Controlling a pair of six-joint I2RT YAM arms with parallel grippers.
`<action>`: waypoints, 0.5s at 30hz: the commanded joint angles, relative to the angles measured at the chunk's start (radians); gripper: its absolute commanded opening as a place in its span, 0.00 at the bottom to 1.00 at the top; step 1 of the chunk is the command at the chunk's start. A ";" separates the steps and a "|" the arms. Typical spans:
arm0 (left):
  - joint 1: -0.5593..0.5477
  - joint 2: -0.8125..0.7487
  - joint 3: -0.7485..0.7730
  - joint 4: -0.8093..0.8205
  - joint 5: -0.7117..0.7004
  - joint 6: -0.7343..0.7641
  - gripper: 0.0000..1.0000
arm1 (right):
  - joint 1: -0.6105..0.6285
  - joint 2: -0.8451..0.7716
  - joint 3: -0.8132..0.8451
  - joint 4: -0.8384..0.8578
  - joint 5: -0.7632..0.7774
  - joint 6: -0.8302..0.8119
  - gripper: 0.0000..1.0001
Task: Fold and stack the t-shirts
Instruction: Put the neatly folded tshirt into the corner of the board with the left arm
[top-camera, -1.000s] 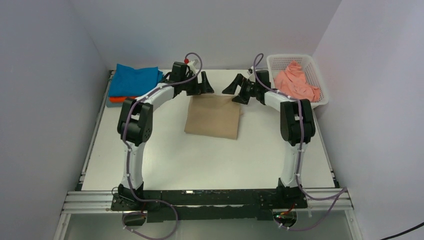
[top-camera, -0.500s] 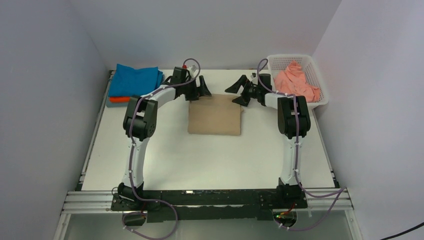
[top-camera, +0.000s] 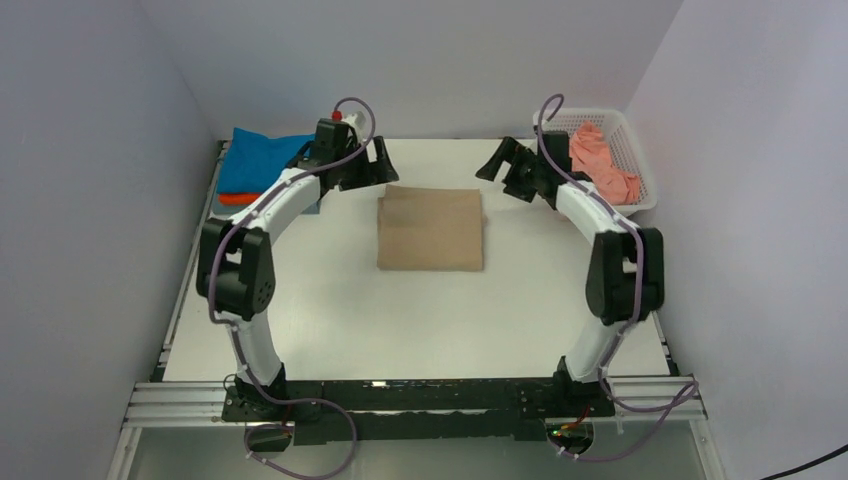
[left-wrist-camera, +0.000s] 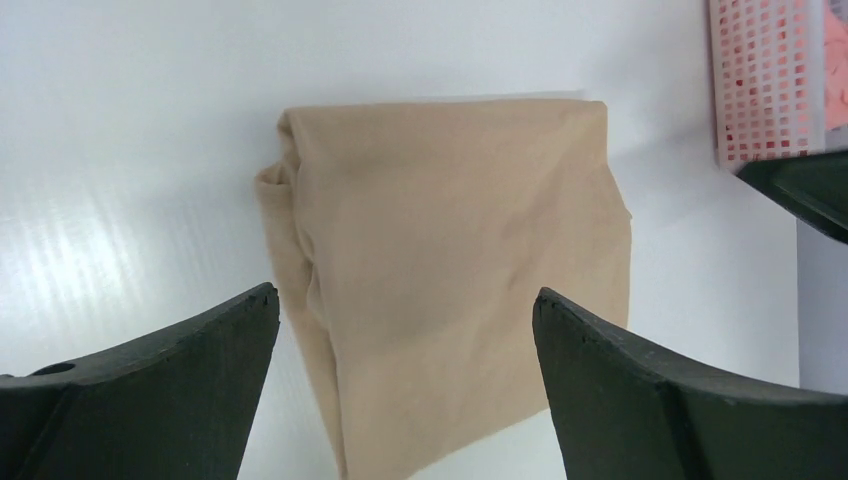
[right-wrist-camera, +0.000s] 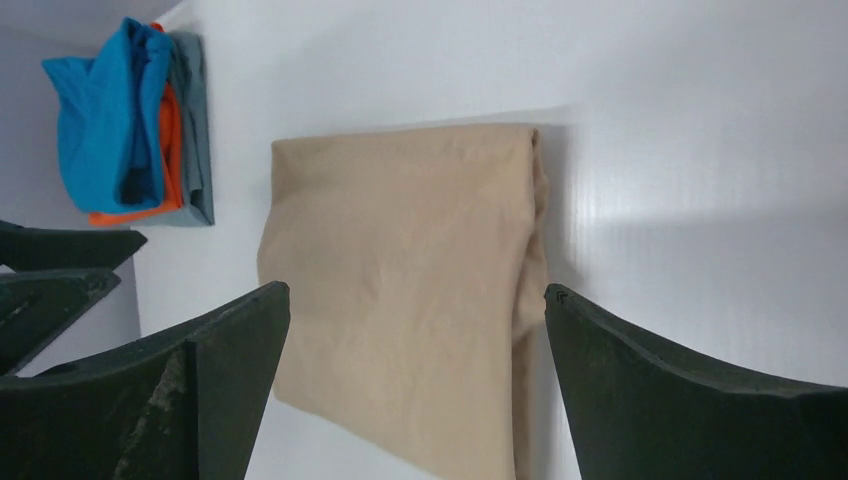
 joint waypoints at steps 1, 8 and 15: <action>-0.001 -0.055 -0.083 -0.027 -0.113 0.029 0.99 | -0.007 -0.230 -0.169 0.028 0.160 -0.042 1.00; -0.001 0.030 -0.112 -0.025 -0.060 0.040 0.99 | -0.006 -0.512 -0.385 0.018 0.313 -0.040 1.00; -0.008 0.131 -0.102 0.020 0.005 0.002 0.99 | -0.008 -0.668 -0.464 -0.048 0.406 -0.078 1.00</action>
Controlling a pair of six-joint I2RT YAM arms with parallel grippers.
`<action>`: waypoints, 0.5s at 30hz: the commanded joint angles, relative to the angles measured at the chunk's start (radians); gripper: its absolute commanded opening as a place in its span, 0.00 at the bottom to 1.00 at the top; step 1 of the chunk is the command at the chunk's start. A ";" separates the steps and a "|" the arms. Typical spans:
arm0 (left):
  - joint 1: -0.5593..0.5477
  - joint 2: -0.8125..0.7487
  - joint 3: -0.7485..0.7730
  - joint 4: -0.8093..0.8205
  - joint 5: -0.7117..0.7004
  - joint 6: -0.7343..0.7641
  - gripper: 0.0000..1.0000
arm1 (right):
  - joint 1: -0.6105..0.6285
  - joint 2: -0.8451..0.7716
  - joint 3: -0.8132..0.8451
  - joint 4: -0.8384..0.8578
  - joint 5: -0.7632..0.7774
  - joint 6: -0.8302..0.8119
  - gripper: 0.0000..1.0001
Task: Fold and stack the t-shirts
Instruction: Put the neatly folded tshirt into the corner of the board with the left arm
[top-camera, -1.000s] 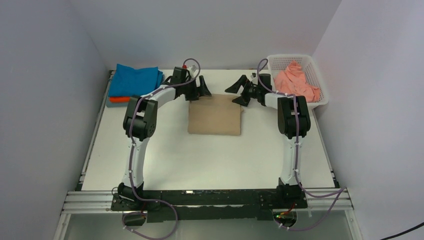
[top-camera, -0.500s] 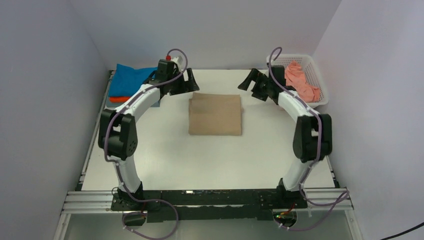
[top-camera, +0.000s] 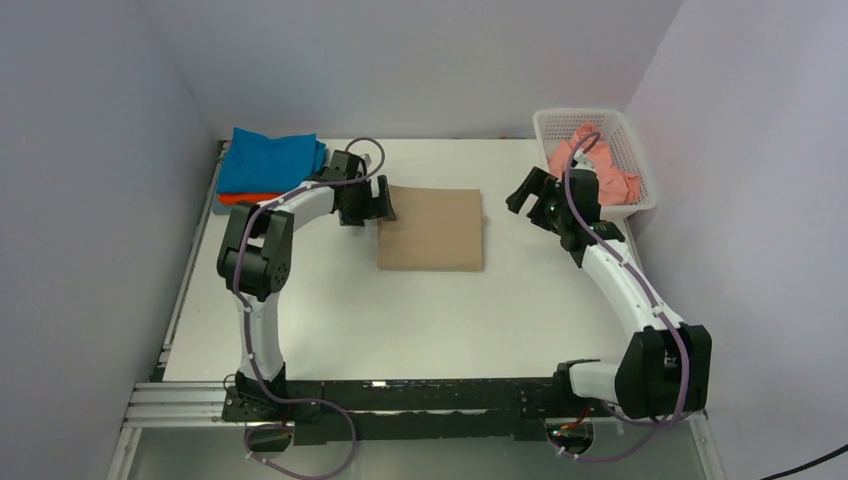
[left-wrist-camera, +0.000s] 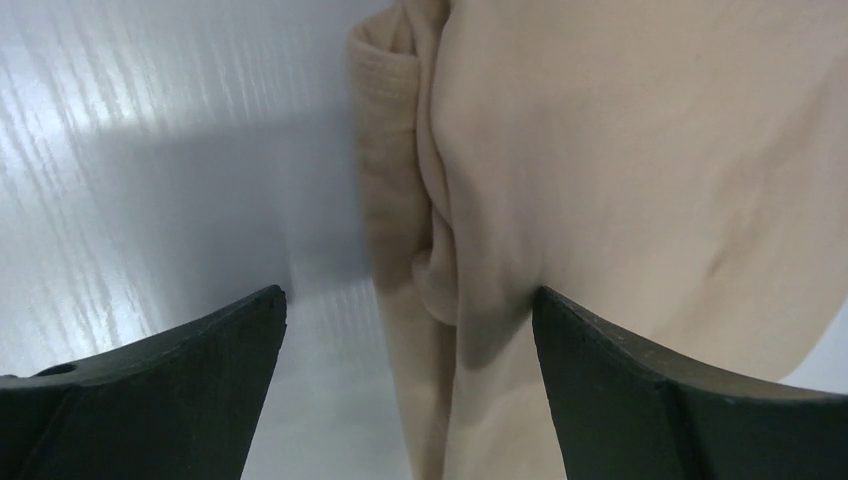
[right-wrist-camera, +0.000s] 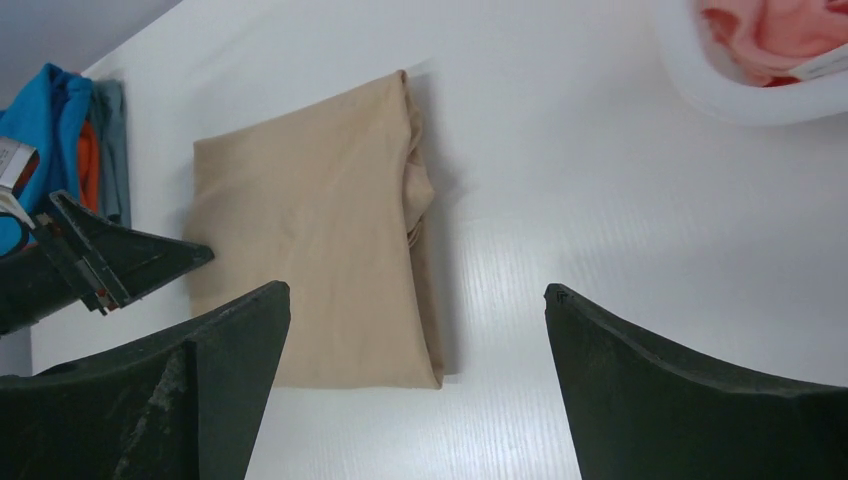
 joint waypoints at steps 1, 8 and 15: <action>-0.013 0.034 0.013 0.044 0.062 -0.024 0.99 | -0.003 -0.085 -0.012 -0.028 0.111 -0.041 1.00; -0.104 0.091 -0.026 0.079 0.048 -0.058 0.88 | -0.008 -0.100 -0.026 -0.027 0.093 -0.047 1.00; -0.206 0.160 0.092 -0.159 -0.290 -0.120 0.60 | -0.015 -0.090 -0.032 -0.028 0.088 -0.047 1.00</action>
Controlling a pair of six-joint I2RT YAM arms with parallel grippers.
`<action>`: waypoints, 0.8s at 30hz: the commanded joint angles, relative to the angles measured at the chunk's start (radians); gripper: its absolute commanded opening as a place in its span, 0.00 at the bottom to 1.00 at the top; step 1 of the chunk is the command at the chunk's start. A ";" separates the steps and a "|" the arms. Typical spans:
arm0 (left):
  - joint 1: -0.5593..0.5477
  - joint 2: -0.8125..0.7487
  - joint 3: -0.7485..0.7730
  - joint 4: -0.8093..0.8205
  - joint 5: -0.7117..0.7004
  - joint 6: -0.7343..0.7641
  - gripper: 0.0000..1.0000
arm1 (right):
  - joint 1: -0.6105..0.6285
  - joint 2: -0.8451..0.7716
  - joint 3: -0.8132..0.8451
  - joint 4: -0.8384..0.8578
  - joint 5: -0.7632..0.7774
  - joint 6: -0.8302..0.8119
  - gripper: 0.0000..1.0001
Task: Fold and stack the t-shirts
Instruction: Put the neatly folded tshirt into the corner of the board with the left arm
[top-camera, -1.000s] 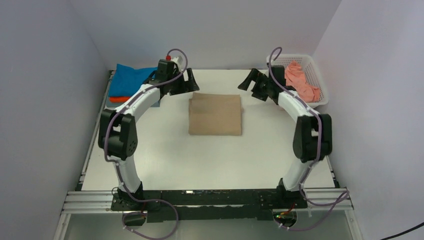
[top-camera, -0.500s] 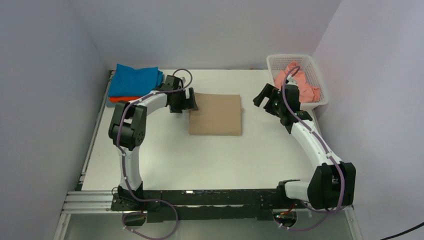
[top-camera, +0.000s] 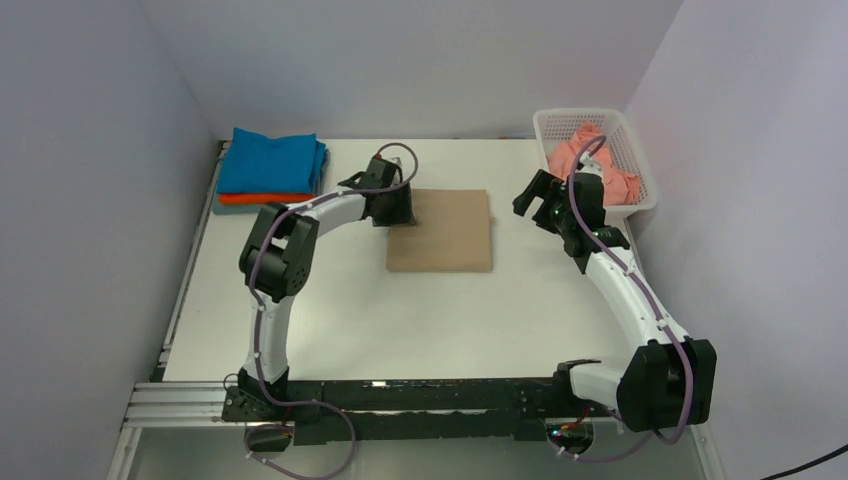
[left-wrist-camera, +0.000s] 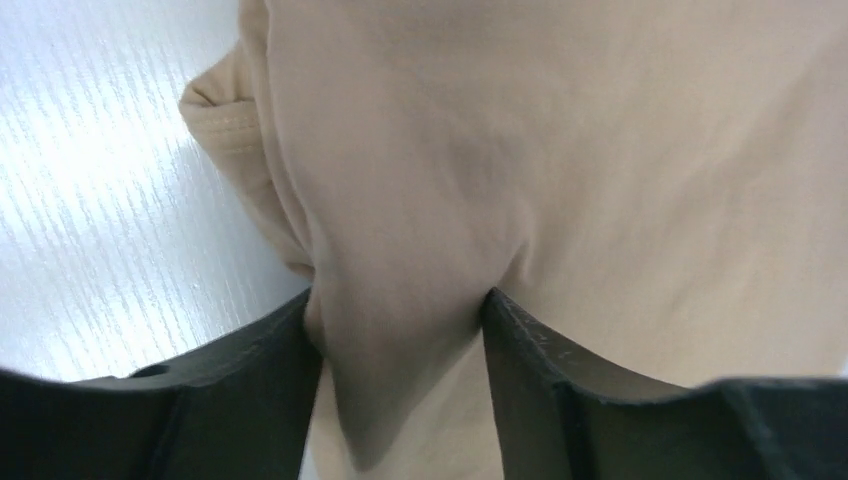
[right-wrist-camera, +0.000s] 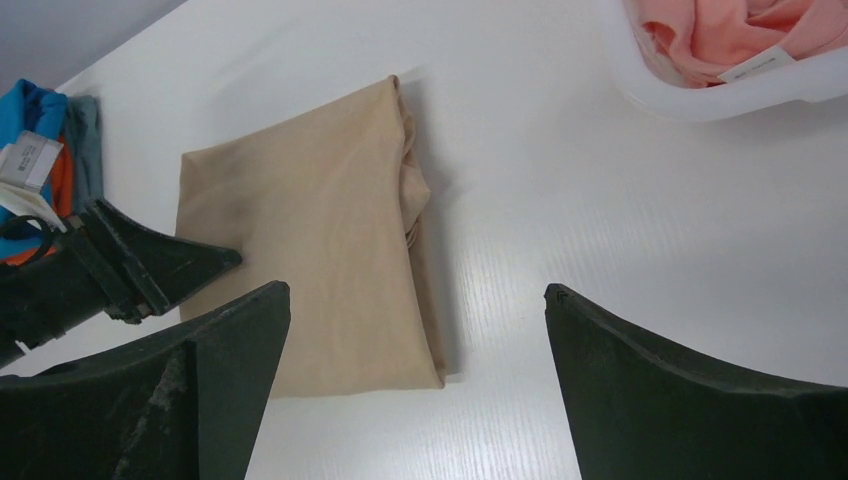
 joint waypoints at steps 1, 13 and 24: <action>-0.072 0.102 0.077 -0.249 -0.228 -0.051 0.54 | -0.008 -0.004 -0.007 0.008 0.011 -0.015 1.00; -0.100 0.149 0.277 -0.430 -0.565 0.092 0.00 | -0.031 -0.001 -0.021 0.016 0.010 -0.029 1.00; -0.009 -0.052 0.182 -0.157 -0.776 0.560 0.00 | -0.044 0.018 -0.017 0.014 0.039 -0.049 1.00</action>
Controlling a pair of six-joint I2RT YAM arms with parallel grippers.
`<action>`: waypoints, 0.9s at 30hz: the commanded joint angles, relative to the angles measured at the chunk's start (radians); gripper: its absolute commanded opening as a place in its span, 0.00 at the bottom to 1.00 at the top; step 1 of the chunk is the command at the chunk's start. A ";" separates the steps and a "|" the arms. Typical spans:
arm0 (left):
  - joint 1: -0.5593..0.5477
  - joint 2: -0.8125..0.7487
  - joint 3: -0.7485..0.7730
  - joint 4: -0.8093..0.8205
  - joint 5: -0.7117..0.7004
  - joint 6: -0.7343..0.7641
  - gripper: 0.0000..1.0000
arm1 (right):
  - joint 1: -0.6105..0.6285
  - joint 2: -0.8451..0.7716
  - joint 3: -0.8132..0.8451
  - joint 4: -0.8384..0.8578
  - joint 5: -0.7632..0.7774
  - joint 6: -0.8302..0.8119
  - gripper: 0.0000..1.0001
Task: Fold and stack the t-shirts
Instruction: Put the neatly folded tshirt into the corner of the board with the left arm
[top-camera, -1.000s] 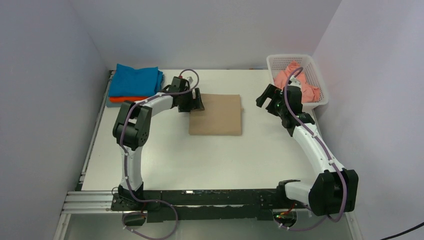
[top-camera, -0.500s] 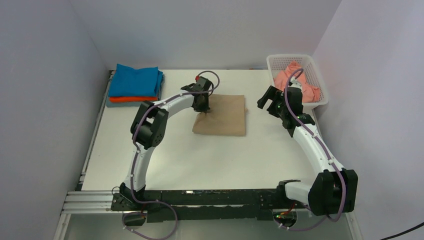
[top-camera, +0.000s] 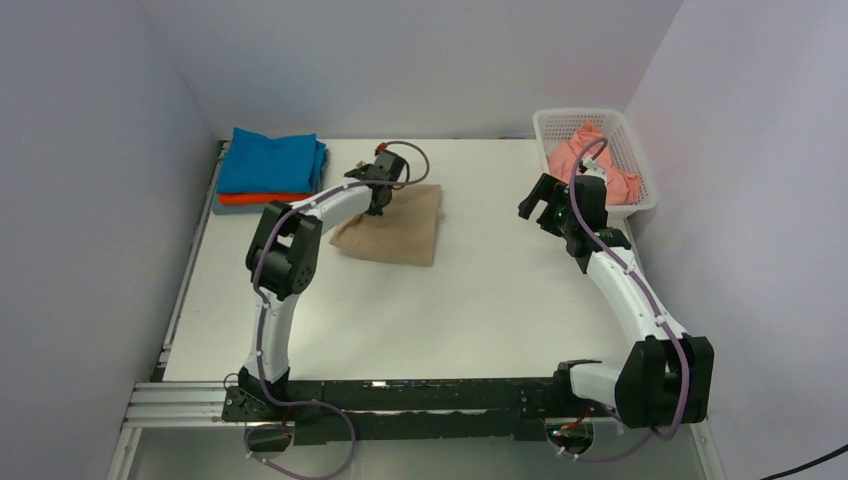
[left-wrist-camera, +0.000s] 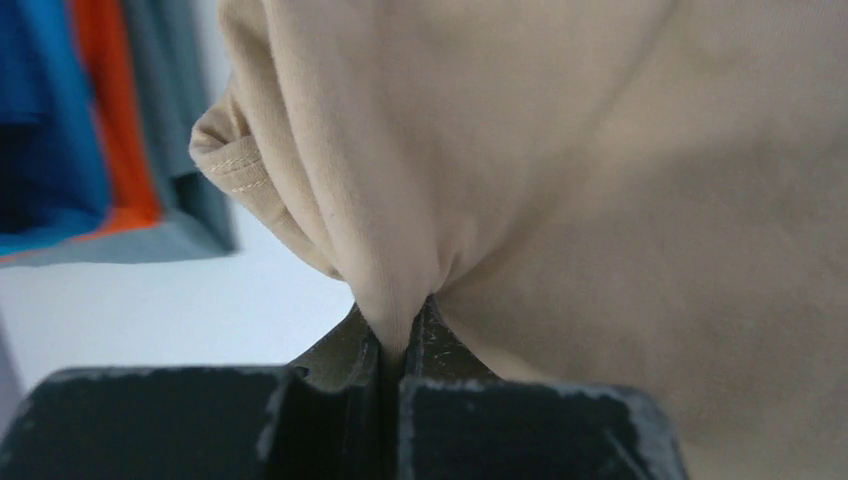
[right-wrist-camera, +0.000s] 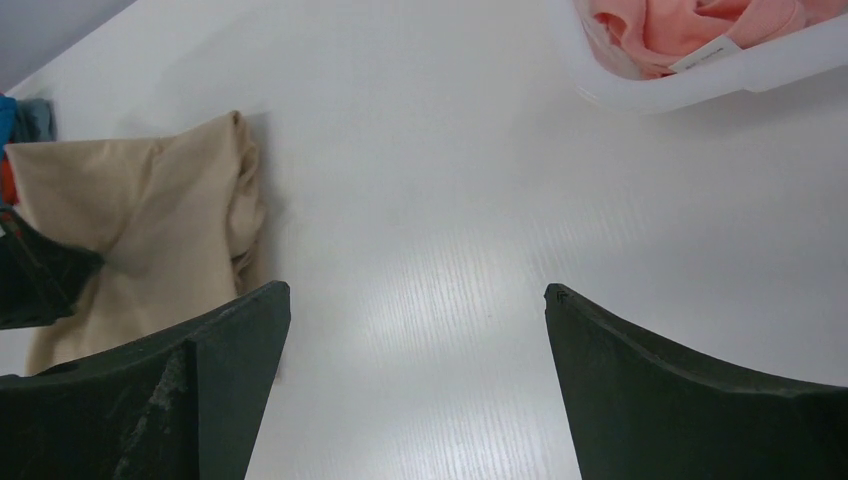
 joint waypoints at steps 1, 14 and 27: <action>0.065 -0.124 0.009 0.099 -0.126 0.246 0.00 | -0.009 0.015 0.007 0.014 0.033 -0.027 1.00; 0.179 -0.227 -0.037 0.329 -0.194 0.583 0.00 | -0.029 0.055 0.018 0.015 0.033 -0.039 1.00; 0.203 -0.280 0.087 0.361 -0.215 0.753 0.00 | -0.035 0.069 0.025 0.013 0.034 -0.044 1.00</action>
